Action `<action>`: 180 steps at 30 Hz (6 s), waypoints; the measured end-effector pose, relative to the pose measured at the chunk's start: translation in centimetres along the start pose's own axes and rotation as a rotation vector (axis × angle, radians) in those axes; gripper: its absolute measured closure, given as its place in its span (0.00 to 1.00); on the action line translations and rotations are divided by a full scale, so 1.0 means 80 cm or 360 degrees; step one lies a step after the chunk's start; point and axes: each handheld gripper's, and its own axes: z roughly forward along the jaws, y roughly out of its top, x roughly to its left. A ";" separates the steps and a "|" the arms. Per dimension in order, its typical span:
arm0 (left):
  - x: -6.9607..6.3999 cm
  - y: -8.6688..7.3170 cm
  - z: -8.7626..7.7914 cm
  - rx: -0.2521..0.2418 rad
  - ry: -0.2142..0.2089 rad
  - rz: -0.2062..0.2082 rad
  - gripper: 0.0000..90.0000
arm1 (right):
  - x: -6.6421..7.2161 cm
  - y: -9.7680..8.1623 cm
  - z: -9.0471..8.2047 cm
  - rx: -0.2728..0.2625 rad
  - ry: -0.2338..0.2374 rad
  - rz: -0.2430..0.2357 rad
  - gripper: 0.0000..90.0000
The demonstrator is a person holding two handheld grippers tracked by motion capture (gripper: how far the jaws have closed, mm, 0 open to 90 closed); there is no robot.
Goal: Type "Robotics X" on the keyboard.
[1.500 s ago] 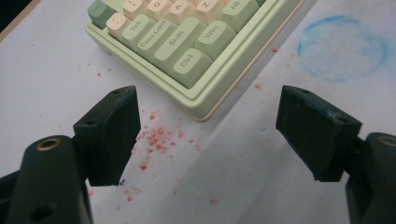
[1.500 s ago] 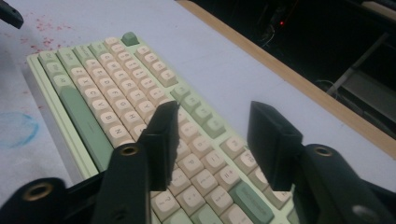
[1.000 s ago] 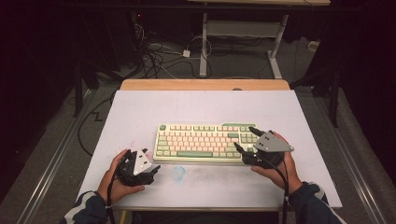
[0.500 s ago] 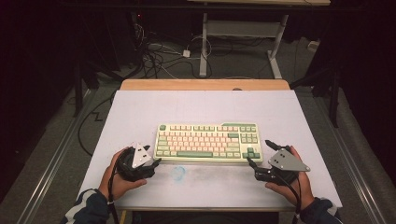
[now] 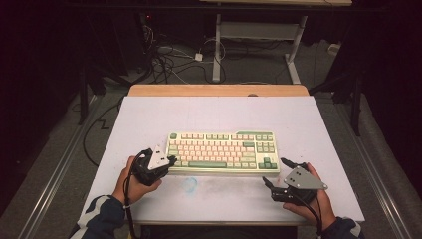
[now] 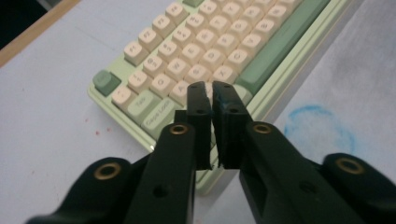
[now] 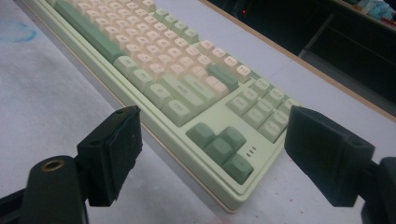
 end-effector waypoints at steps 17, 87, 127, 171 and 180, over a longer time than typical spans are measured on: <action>-0.032 0.029 0.063 0.0021 -0.0113 0.0051 0.97 | -0.002 -0.003 0.005 0.0048 -0.0015 0.0037 0.23; -0.029 0.039 0.113 0.0074 -0.0035 0.0076 0.65 | 0.005 -0.007 0.014 0.0138 0.0022 -0.0071 0.23; -0.032 0.021 0.050 -0.0160 -0.0007 0.0265 0.21 | 0.002 -0.005 0.009 0.0116 -0.0006 -0.0053 0.24; 0.013 -0.044 -0.026 -0.0051 0.0197 0.0156 0.21 | -0.001 0.043 0.064 0.0158 0.0305 -0.0017 1.00; 0.014 -0.052 -0.027 -0.0009 0.0205 0.0150 0.21 | 0.001 0.079 0.114 0.0163 0.0348 -0.0054 1.00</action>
